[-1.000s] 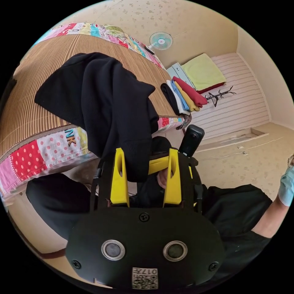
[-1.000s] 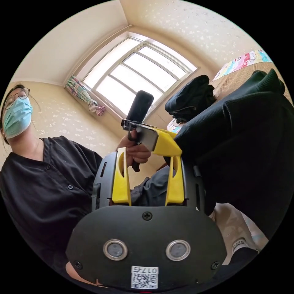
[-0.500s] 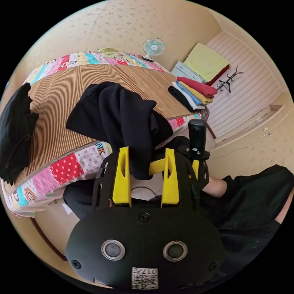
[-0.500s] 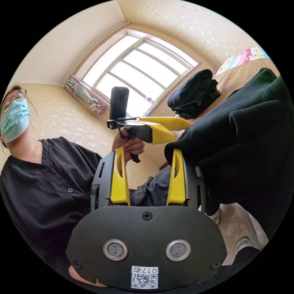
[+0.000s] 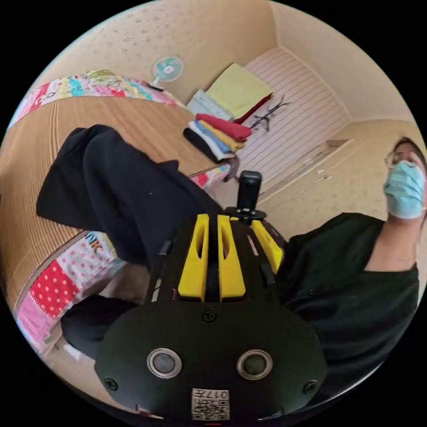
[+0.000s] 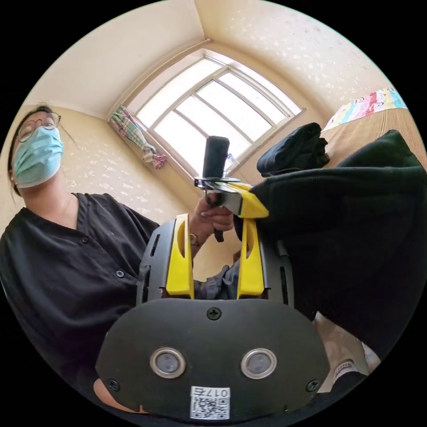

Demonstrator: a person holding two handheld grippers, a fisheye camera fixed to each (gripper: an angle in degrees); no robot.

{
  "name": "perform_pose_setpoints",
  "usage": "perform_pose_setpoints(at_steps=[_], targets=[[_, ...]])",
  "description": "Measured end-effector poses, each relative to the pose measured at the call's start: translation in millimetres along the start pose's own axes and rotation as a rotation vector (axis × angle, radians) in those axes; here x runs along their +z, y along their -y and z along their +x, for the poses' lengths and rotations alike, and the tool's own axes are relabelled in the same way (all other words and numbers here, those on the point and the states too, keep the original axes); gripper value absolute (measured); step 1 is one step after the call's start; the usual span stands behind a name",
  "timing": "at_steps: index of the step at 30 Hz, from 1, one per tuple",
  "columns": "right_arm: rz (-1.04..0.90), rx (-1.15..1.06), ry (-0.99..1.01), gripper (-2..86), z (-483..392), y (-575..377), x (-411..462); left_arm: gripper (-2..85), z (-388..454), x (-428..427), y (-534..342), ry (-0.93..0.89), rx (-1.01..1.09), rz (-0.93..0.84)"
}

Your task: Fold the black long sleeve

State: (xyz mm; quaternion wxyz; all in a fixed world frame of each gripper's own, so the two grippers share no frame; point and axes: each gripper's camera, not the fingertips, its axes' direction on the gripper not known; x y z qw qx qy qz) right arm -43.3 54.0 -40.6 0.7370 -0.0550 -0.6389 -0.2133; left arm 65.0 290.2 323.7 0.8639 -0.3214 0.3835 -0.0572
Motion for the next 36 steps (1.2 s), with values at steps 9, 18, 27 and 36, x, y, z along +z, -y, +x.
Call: perform_pose_setpoints(at_steps=[9,18,27,36], targets=[[0.116,-0.18,-0.222,10.8,-88.0,7.4,-65.0,2.5,64.2,-155.9,-21.6,-0.628,0.404,0.414],[0.08,-0.114,-0.497,12.1,-108.3,-6.7,-60.7,2.0,148.3,-197.8,55.3,-0.995,0.642,0.379],[0.02,-0.099,-0.637,16.2,-122.6,-5.0,-7.8,2.0,231.4,-192.0,79.3,-1.18,0.683,0.328],[0.389,-0.045,-0.871,18.2,-177.3,-21.9,-34.3,1.9,267.9,-208.5,57.4,-1.145,0.677,0.349]])
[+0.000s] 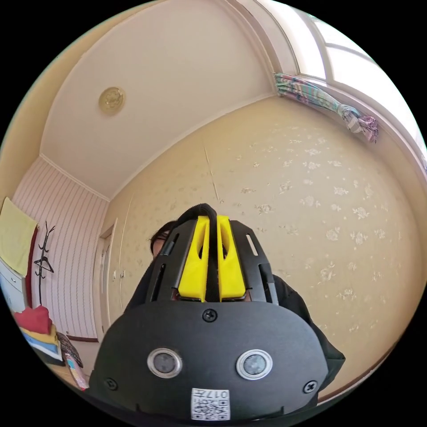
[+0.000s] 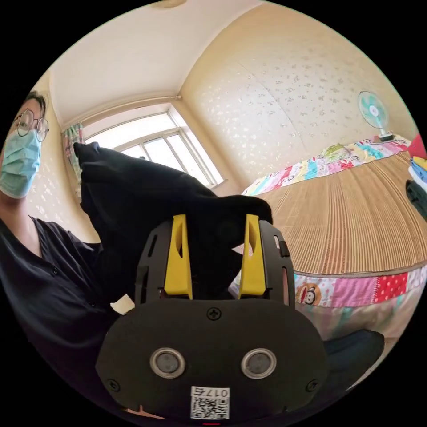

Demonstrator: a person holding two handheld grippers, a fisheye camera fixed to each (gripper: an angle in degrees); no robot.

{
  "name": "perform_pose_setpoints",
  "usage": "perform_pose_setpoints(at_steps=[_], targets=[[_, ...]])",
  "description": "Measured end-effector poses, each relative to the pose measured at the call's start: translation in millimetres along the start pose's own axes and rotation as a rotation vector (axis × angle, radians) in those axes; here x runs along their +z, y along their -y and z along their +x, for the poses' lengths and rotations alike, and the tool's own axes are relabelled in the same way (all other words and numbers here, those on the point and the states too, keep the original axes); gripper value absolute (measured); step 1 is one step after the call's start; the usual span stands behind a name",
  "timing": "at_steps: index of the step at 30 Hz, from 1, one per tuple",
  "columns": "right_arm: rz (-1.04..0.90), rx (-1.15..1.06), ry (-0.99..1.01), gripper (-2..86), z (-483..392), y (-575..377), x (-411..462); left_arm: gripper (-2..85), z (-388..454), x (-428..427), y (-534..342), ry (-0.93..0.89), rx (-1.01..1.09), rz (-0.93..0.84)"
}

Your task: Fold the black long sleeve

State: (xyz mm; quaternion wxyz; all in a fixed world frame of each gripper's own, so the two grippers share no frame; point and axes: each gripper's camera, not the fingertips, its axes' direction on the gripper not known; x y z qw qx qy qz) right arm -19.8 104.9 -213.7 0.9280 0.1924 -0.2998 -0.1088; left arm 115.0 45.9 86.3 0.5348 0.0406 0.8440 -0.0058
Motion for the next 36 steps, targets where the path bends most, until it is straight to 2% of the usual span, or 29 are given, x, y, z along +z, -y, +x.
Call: perform_pose_setpoints(at_steps=[3,6,10,11,13,16,20,22,24,25,27,29,32,36], targets=[[-0.036,-0.055,0.004,19.3,-19.4,-0.4,5.4,1.9,-1.6,4.0,-2.5,-0.008,-0.007,0.016],[-0.215,-0.18,0.143,18.9,-49.1,-4.3,40.8,1.8,-11.0,3.9,-5.6,-0.026,-0.022,0.054],[-0.317,-0.274,0.298,14.8,-90.3,-20.3,72.9,1.5,-23.0,9.4,-10.7,-0.057,-0.036,0.077],[-0.321,-0.279,0.328,13.7,-94.3,-21.5,75.4,1.5,-26.4,13.7,-11.2,-0.051,-0.045,0.063],[-0.303,-0.265,0.398,5.9,-102.1,-19.4,77.0,1.5,-28.1,19.1,-10.2,-0.031,-0.046,0.043],[-0.209,-0.213,0.275,3.4,-95.7,4.0,55.7,1.8,-22.6,20.6,-3.2,0.003,-0.029,0.021],[-0.041,-0.245,0.063,2.5,-104.6,70.0,-3.2,2.2,8.0,6.6,5.7,0.234,0.008,0.004],[0.14,-0.296,-0.181,2.2,-140.3,108.8,-49.8,2.3,27.1,1.0,8.4,0.429,0.029,-0.027],[0.294,-0.303,-0.332,2.1,-171.6,126.7,-81.6,2.5,48.9,-2.0,8.7,0.762,0.02,-0.096],[0.376,-0.291,-0.373,2.1,-188.5,133.0,-99.6,2.5,54.5,-2.6,7.0,0.847,0.025,-0.111],[0.493,-0.274,-0.354,2.0,-208.5,131.8,-122.5,2.5,71.4,-1.1,-8.2,1.145,0.061,-0.149],[0.617,-0.312,-0.329,1.9,-231.4,119.4,-141.3,2.2,72.8,5.8,-22.3,1.299,0.085,-0.179],[0.724,-0.359,-0.396,1.9,-273.8,105.2,-156.1,1.6,52.9,26.5,-41.7,1.449,0.126,-0.226],[0.827,-0.366,-0.393,1.9,-297.8,105.0,-173.2,1.0,21.1,44.9,-36.5,1.478,0.212,-0.179]])
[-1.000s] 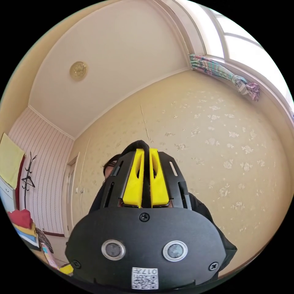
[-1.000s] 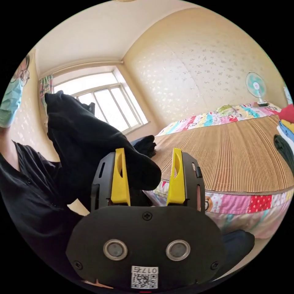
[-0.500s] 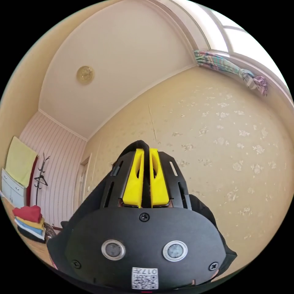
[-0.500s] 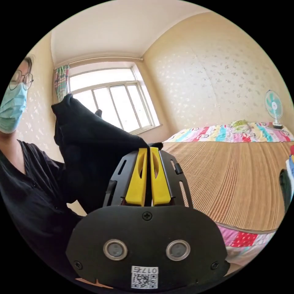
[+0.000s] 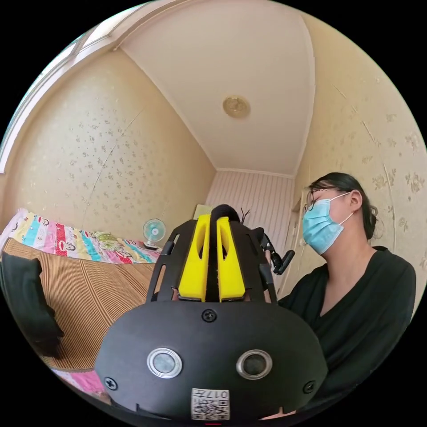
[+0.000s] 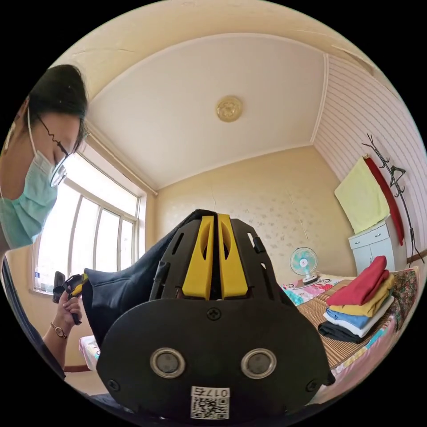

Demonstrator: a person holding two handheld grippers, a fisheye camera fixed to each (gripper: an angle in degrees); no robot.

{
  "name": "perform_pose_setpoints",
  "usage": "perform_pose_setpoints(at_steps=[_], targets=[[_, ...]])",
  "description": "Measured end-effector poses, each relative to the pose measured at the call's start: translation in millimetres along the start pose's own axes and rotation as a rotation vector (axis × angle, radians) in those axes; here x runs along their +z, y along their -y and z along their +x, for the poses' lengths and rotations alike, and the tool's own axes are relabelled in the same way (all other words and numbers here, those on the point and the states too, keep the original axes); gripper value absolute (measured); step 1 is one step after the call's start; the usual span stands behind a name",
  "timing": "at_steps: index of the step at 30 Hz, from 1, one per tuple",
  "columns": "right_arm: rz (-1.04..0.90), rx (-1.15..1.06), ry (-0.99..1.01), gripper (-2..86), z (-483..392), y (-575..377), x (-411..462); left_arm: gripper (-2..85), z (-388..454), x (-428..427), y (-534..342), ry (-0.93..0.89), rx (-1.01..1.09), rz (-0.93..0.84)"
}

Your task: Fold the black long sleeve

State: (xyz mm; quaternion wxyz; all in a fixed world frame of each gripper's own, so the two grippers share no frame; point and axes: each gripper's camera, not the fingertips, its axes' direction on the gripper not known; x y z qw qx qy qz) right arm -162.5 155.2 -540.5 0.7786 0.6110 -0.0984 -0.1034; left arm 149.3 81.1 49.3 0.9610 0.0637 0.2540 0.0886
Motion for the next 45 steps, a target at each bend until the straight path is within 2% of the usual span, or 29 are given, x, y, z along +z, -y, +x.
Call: perform_pose_setpoints(at_steps=[3,6,8,10,11,12,13,15,17,21,24,26,27,28,31,37,42,45], targets=[[-0.017,-0.071,-0.021,1.9,2.3,10.9,31.7,1.0,-18.1,48.5,28.1,0.074,-0.001,-0.04],[-0.152,-0.162,-0.109,2.0,13.9,11.7,125.3,1.3,-86.1,131.2,73.9,0.185,-0.073,-0.187],[-0.313,-0.206,-0.169,2.1,32.9,-0.4,218.5,2.1,-155.2,193.2,95.9,0.278,-0.144,-0.295],[-0.61,-0.164,-0.096,2.4,76.6,-44.6,362.5,3.8,-238.1,252.1,102.1,0.422,-0.222,-0.407],[-0.706,-0.134,-0.062,2.5,89.6,-61.9,397.4,5.4,-291.2,282.7,94.0,0.536,-0.26,-0.501],[-0.898,-0.074,-0.023,2.7,113.7,-104.8,454.6,7.4,-338.8,301.4,73.4,0.672,-0.335,-0.604],[-1.055,0.004,-0.039,2.9,132.2,-152.4,488.5,8.3,-358.0,304.8,59.6,0.731,-0.392,-0.638],[-1.175,0.017,-0.072,3.3,138.9,-214.4,501.6,9.3,-394.4,305.6,-7.2,0.737,-0.496,-0.646],[-1.256,0.004,-0.084,3.9,134.7,-273.2,496.4,9.6,-405.7,308.8,-70.9,0.703,-0.519,-0.682],[-1.463,-0.075,0.005,5.3,105.5,-421.5,454.7,9.0,-419.2,314.1,-229.1,0.703,-0.591,-0.88],[-1.582,-0.078,-0.009,6.3,94.5,-510.8,422.4,9.0,-412.3,309.9,-313.6,0.695,-0.621,-0.963],[-1.677,-0.056,-0.037,6.5,98.9,-557.0,405.7,8.6,-394.5,308.1,-342.9,0.717,-0.52,-0.988],[-1.627,-0.048,-0.035,6.4,101.8,-569.3,388.9,7.9,-373.8,301.9,-348.1,0.77,-0.412,-0.953],[-1.55,-0.022,-0.051,5.8,104.9,-563.0,375.6,7.4,-366.9,300.1,-350.3,0.788,-0.385,-0.951],[-1.543,0.08,-0.04,4.0,111.8,-561.4,356.0,5.9,-344.8,288.3,-358.2,0.833,-0.343,-0.945],[-1.397,-0.01,-0.146,2.3,74.3,-547.6,270.0,5.1,-314.2,235.3,-370.1,0.795,-0.385,-0.834],[-1.381,0.044,-0.215,1.9,50.0,-533.1,219.2,4.6,-263.2,190.0,-380.1,0.796,-0.345,-0.787],[-1.456,0.012,-0.223,1.9,41.4,-534.5,202.6,4.6,-232.5,164.6,-379.4,0.82,-0.407,-0.763]])
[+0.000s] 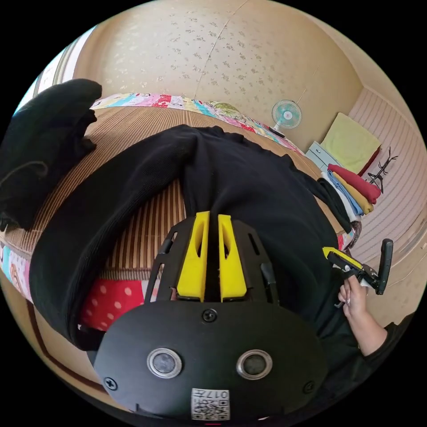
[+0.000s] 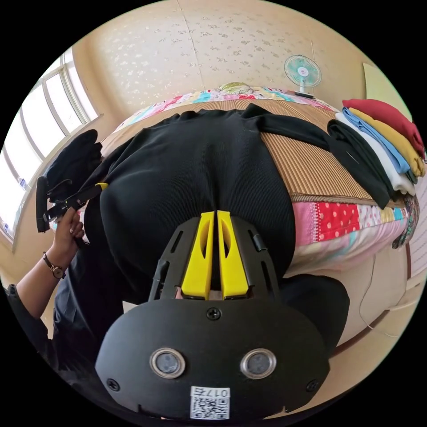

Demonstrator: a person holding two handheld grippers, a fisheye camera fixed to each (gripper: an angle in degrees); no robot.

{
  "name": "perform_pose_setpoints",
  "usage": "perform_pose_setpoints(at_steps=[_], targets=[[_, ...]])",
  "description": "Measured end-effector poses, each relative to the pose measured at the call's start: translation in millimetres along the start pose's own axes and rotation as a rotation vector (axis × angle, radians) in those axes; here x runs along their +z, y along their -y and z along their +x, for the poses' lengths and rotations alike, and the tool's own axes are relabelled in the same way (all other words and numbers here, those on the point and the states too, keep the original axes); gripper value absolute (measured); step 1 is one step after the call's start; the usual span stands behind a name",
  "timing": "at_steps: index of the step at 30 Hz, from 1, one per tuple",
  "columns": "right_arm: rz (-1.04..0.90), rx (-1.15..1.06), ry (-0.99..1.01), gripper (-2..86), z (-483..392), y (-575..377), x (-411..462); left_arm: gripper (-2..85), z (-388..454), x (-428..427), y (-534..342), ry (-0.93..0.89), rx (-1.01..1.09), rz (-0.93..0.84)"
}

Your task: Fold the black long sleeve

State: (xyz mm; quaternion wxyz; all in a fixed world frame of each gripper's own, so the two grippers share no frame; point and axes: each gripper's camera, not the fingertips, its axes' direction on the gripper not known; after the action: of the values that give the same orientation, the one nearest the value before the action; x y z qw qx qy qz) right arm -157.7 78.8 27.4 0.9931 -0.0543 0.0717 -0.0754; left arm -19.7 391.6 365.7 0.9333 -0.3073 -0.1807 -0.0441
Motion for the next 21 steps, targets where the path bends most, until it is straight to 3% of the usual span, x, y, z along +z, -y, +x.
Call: perform_pose_setpoints(at_steps=[3,7,10,13,17,21], targets=[[-0.036,-0.044,0.03,2.3,9.8,-10.3,-7.8,5.1,-20.5,-22.9,-5.5,-0.112,-0.181,-0.036],[0.005,0.114,0.312,3.2,79.2,-13.4,-34.6,6.5,-36.0,-53.8,13.6,-0.185,-0.246,0.039],[0.103,0.344,0.471,5.6,155.3,-20.1,-48.8,8.0,-40.5,-71.2,29.6,-0.111,-0.181,0.163],[0.21,0.525,0.524,7.8,230.0,-23.4,-63.3,8.4,-53.2,-20.6,35.0,0.046,-0.108,-0.011],[0.263,0.511,0.306,9.1,279.6,-1.7,-101.5,6.4,-53.4,-29.0,11.9,0.091,-0.02,0.028],[0.238,0.342,0.006,11.4,304.9,42.8,-123.7,6.0,-61.9,-46.9,-0.5,0.064,-0.027,0.041]])
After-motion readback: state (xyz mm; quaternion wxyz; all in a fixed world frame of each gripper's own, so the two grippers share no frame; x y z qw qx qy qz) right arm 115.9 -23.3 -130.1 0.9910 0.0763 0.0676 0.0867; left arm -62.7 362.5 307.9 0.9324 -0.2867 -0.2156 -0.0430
